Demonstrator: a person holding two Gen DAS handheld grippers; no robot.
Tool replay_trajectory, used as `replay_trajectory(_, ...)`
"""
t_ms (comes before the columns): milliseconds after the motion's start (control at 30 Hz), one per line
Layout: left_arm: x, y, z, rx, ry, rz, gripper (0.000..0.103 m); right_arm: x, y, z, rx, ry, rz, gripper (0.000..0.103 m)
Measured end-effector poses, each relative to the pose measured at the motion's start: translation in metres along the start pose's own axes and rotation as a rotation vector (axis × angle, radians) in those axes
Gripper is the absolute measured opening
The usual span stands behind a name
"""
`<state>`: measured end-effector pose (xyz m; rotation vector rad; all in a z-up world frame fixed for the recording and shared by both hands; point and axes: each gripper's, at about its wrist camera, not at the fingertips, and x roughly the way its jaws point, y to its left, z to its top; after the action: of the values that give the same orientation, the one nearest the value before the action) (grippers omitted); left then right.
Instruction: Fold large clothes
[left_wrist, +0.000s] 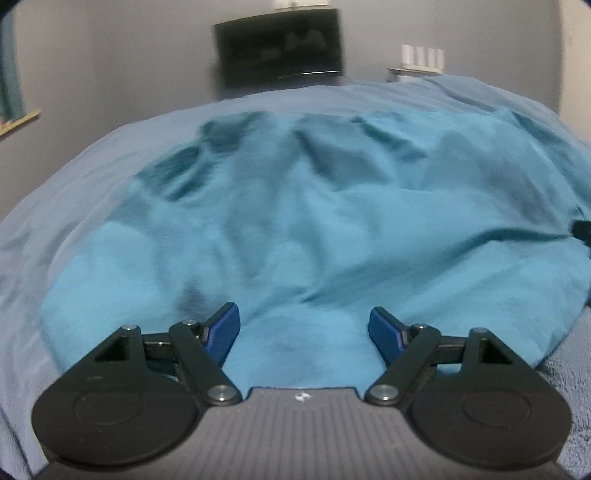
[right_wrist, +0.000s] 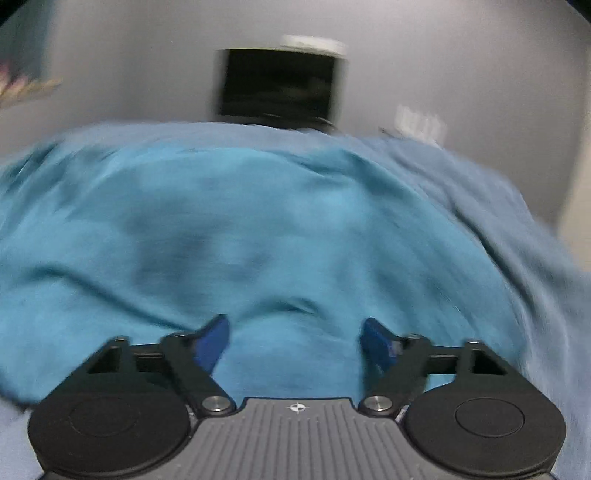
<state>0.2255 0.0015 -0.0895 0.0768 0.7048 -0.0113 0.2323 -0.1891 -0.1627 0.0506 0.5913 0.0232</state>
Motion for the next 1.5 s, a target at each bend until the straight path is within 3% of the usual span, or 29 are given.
replay_trajectory(133, -0.010, 0.023, -0.003, -0.121, 0.014, 0.067, 0.078, -0.013, -0.026, 0.000, 0.139, 0.000, 0.002, 0.080)
replay_trajectory(300, -0.019, 0.076, -0.013, -0.424, 0.077, 0.133, 0.079, -0.043, -0.062, 0.005, 0.271, 0.024, -0.039, 0.065)
replay_trajectory(400, -0.018, 0.093, -0.019, -0.545, 0.094, 0.121, 0.079, -0.058, -0.084, 0.004, 0.352, 0.035, -0.059, 0.067)
replay_trajectory(600, -0.019, 0.089, -0.016, -0.524, 0.079, 0.160, 0.079, -0.052, -0.103, -0.011, 0.509, 0.077, 0.001, 0.068)
replay_trajectory(733, -0.024, 0.081, -0.012, -0.497, 0.013, 0.182, 0.079, -0.040, -0.110, -0.023, 0.651, 0.103, 0.053, 0.071)
replay_trajectory(1067, -0.026, 0.037, 0.005, -0.247, -0.093, 0.128, 0.079, -0.021, -0.120, -0.036, 0.883, 0.033, 0.165, 0.070)
replay_trajectory(1100, -0.026, 0.032, 0.006, -0.220, -0.105, 0.119, 0.079, -0.020, -0.123, -0.037, 0.914, 0.025, 0.176, 0.062)
replay_trajectory(1133, -0.026, 0.027, 0.007, -0.195, -0.110, 0.108, 0.079, -0.024, -0.125, -0.038, 0.940, -0.004, 0.169, 0.031)
replay_trajectory(1200, -0.019, 0.019, 0.007, -0.151, -0.070, 0.111, 0.079, -0.038, -0.124, -0.036, 0.943, -0.079, 0.163, 0.017)
replay_trajectory(1300, 0.000, 0.018, 0.004, -0.147, 0.031, 0.115, 0.083, -0.046, -0.111, -0.026, 0.850, -0.099, 0.111, 0.015)
replay_trajectory(1367, 0.002, 0.022, 0.003, -0.165, 0.029, 0.112, 0.086, -0.040, -0.115, -0.033, 0.922, -0.068, 0.111, 0.016)
replay_trajectory(1500, -0.006, 0.015, 0.007, -0.130, -0.024, 0.120, 0.085, -0.035, -0.125, -0.041, 1.048, -0.095, 0.175, 0.029)
